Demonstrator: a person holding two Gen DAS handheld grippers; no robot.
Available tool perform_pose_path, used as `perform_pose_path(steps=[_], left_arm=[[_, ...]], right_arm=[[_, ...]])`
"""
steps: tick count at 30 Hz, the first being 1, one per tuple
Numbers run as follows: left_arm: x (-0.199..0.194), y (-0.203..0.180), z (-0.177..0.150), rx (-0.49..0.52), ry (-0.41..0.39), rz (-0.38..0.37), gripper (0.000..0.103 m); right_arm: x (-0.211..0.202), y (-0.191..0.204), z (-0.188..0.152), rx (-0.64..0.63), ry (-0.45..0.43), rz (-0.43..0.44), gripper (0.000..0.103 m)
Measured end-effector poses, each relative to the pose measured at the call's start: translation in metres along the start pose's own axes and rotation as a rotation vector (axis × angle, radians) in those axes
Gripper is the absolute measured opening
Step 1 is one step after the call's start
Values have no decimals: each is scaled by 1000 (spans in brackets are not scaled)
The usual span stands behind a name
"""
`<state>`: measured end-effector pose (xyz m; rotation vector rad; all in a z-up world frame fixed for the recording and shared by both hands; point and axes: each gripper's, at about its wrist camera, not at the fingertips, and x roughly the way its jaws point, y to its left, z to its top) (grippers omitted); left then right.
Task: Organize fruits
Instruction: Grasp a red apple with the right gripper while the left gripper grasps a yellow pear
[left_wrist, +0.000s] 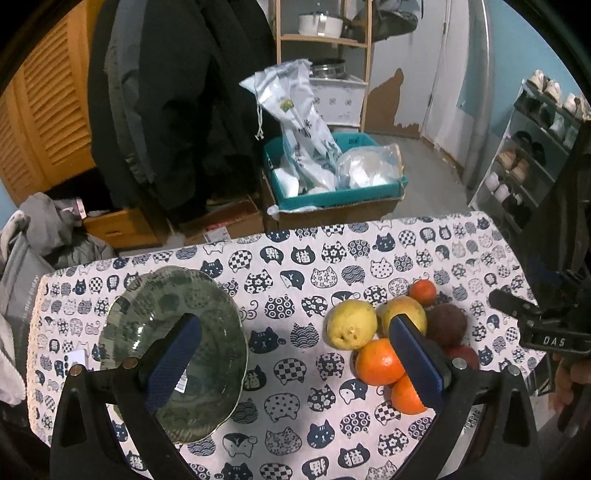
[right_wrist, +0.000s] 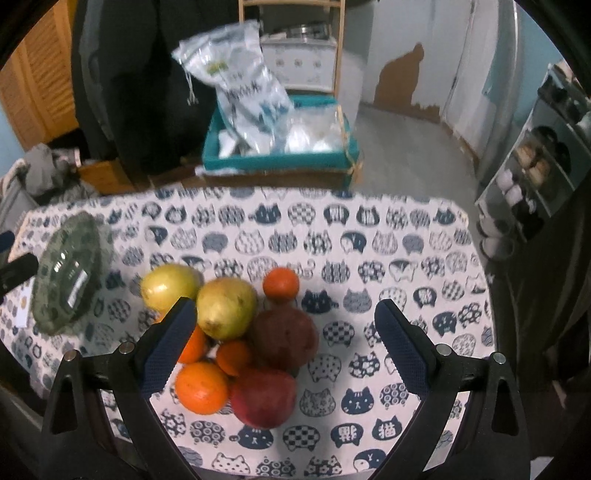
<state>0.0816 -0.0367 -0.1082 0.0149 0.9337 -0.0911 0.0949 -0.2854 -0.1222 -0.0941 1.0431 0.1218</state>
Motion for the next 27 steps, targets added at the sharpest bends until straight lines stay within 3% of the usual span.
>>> perform_pose_path(steps=[13, 18, 27], left_arm=[[73, -10, -5, 12, 165, -26, 102], [93, -12, -8, 2, 210, -38, 102], [122, -25, -3, 5, 259, -70, 102]], right_arm=[[83, -10, -21, -5, 237, 7, 96], [104, -18, -28, 6, 288, 24, 90], [130, -19, -31, 16, 343, 105, 88]])
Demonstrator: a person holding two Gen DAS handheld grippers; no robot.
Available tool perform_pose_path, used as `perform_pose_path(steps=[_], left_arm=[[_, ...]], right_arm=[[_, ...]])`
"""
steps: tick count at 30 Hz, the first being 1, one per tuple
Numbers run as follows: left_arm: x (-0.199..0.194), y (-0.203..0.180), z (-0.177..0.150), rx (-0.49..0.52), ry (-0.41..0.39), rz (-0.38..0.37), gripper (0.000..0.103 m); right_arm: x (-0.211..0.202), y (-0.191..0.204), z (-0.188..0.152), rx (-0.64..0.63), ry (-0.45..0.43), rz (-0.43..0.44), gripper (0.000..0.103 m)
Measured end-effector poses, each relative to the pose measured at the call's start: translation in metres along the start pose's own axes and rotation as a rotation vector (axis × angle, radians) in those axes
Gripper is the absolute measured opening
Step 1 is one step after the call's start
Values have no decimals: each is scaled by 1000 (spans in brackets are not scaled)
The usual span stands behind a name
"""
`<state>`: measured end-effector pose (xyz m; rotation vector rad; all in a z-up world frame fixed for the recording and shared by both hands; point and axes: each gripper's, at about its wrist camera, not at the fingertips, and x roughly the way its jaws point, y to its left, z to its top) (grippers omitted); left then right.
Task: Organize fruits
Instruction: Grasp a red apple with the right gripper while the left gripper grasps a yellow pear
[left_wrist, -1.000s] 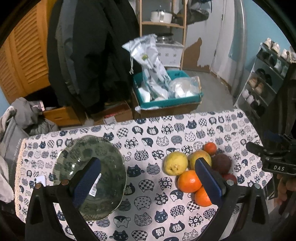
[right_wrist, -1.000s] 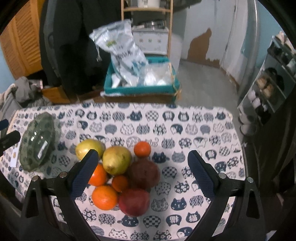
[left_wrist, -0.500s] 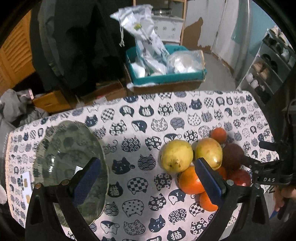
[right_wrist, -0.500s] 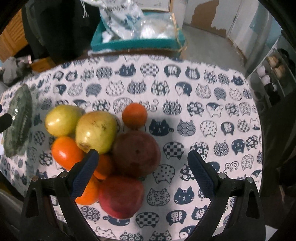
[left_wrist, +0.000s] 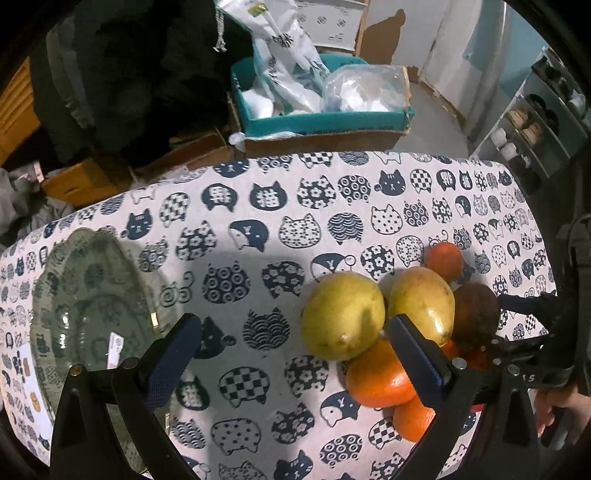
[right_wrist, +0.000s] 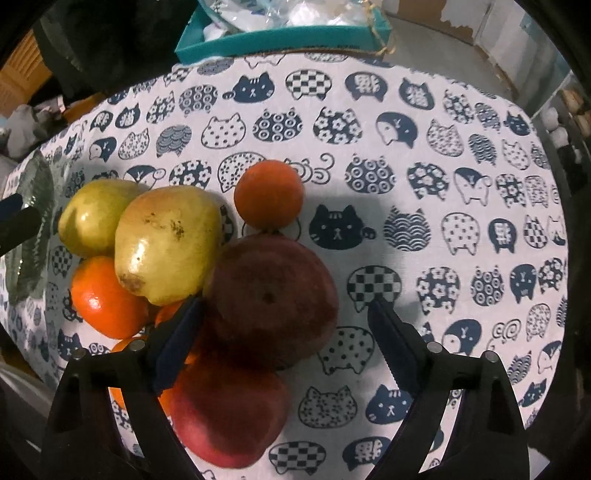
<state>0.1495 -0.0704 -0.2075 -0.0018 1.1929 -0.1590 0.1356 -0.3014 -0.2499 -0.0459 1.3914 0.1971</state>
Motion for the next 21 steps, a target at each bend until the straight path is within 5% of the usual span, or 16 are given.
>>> perform_pose_path(steps=[6, 21], left_arm=[[20, -8, 5, 23, 43, -20, 101], [59, -13, 5, -2, 142, -149, 79]], right_arm=[[15, 2, 1, 1, 26, 57, 74], [-5, -14, 17, 29, -116, -60, 74]])
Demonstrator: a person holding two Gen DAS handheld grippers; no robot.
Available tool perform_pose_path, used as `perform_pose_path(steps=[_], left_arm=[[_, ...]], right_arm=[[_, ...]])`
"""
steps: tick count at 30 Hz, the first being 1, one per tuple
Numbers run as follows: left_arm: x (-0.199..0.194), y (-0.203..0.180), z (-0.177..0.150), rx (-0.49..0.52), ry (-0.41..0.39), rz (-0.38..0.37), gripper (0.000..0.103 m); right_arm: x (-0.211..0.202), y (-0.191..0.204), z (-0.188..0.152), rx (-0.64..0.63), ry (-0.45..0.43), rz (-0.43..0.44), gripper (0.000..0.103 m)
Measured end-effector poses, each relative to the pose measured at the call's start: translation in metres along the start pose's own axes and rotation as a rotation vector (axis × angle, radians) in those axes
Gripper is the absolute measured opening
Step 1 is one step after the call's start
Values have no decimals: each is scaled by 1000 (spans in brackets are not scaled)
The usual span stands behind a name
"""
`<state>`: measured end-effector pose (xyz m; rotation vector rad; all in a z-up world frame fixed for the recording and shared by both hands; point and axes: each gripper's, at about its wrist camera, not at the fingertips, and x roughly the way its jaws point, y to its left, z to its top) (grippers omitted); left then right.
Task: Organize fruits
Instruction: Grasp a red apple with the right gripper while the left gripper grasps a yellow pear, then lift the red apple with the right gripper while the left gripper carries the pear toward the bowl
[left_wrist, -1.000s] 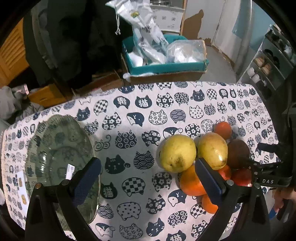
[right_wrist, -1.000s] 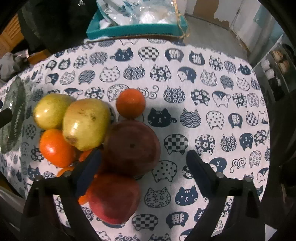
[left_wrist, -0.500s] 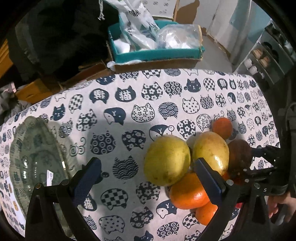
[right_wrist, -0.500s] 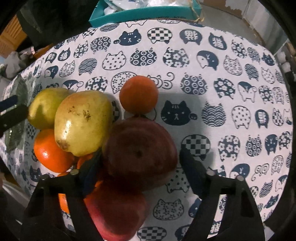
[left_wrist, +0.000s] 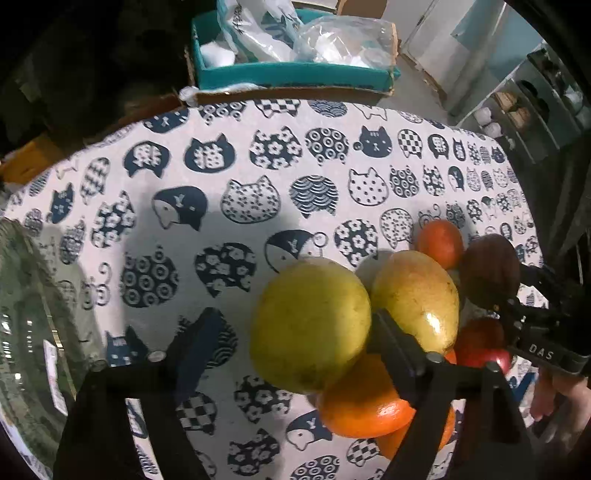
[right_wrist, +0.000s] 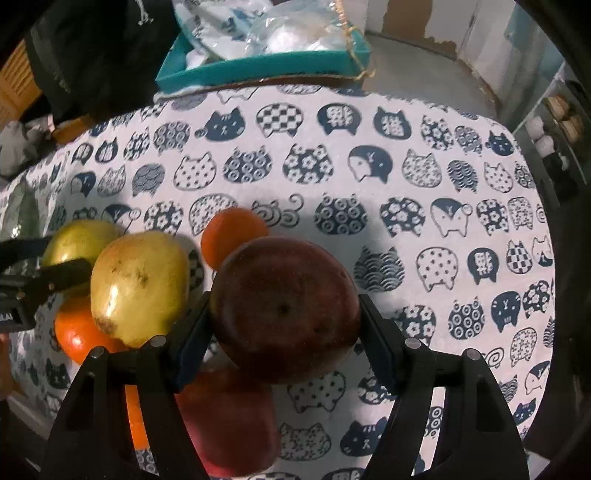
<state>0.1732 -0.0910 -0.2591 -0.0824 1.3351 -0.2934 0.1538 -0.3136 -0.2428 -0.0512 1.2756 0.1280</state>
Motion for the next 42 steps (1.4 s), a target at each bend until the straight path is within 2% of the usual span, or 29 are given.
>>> perform_pose_path(steps=[3, 7, 10, 18, 28, 42], left_arm=[[4, -1, 0, 1, 12, -26, 69], [4, -5, -1, 19, 5, -16, 68], [2, -7, -2, 22, -15, 19, 67], [-27, -3, -3, 7, -128, 80, 67], [-86, 3, -13, -10, -295, 145, 67], [-141, 9, -33, -23, -414, 203, 67]], right_arm=[[-2, -2, 5, 10, -27, -14, 74], [-4, -7, 3, 23, -41, -3, 74], [-7, -2, 3, 14, -66, -14, 74], [-28, 5, 5, -4, -149, -45, 74], [-60, 23, 7, -35, -254, -51, 74], [-119, 45, 8, -53, -395, -46, 74]])
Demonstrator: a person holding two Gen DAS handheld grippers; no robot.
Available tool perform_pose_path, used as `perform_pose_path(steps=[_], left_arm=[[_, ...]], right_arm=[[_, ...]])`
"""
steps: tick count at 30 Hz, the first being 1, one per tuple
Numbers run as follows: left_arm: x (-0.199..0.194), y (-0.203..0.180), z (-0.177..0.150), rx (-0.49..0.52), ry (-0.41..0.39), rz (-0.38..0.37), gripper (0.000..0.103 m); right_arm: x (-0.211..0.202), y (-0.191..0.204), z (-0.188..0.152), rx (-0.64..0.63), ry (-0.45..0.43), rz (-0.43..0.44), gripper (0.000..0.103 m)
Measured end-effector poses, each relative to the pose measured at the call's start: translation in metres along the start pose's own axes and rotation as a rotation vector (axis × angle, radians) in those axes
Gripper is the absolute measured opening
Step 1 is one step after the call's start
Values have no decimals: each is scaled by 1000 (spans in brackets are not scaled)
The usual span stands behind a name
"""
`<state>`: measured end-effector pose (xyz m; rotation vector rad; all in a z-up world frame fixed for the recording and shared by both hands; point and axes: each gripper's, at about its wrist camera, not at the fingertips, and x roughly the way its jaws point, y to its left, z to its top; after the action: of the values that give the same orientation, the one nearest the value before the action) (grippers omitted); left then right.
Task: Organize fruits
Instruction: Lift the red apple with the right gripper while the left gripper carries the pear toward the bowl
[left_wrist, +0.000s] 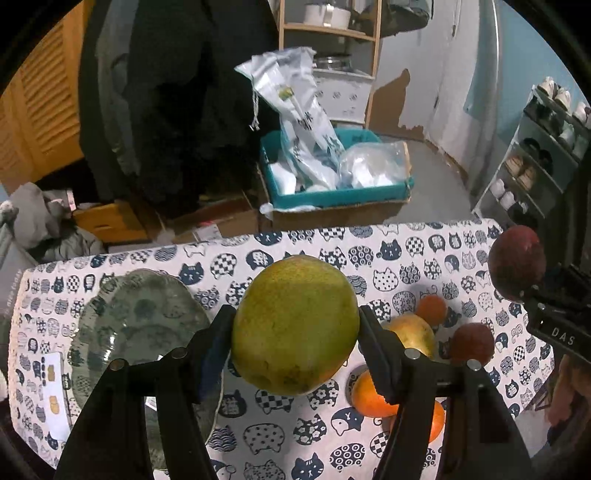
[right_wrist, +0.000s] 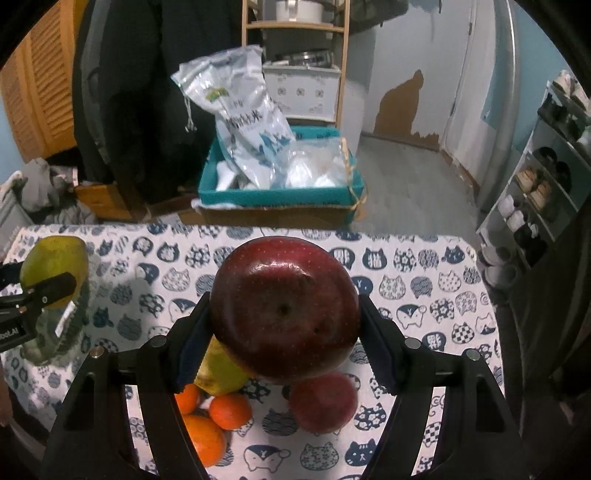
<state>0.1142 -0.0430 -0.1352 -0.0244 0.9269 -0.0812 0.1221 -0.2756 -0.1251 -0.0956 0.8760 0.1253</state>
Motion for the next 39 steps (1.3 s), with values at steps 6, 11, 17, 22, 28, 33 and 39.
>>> perform_pose_path(steps=[6, 11, 17, 22, 28, 33, 39], left_arm=[[-28, 11, 1, -13, -55, 8, 67], [-51, 21, 2, -22, -104, 20, 67], [-75, 33, 3, -32, -148, 37, 67], [-88, 44, 0, -46, -171, 54, 67], [-101, 63, -4, -78, -185, 67, 67], [-111, 80, -7, -99, -203, 96, 67], [-115, 104, -14, -134, -198, 120, 67]], right_arm=[[-21, 8, 8, -12, -55, 9, 74], [-36, 15, 14, -16, -93, 33, 74], [-55, 26, 20, -23, -135, 62, 74], [-71, 39, 25, -27, -164, 92, 74], [-85, 58, 31, -56, -190, 118, 74], [-87, 77, 39, -79, -199, 143, 74], [-85, 107, 46, -113, -197, 183, 74]])
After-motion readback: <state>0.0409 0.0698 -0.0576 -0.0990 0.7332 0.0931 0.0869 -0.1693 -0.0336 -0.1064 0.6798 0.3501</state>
